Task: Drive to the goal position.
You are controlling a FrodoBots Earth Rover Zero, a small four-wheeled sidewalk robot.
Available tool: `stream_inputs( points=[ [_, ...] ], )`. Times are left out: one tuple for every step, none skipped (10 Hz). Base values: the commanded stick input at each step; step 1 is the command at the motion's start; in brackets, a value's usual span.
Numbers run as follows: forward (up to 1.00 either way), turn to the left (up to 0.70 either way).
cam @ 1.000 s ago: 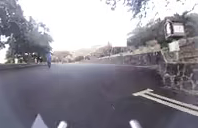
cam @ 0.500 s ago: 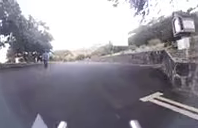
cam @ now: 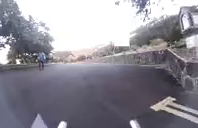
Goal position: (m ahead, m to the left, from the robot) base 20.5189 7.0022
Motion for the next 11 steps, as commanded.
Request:
stream_inputs(
  points=[
    [0.7,0.0],
    [0.7,0.0],
    [0.7,0.0],
    [0.7,0.0],
    [0.7,0.0],
    [0.7,0.0],
    [0.7,0.0],
    [0.7,0.0],
    [0.7,0.0],
    [0.7,0.0],
    [0.7,0.0]
  ],
)
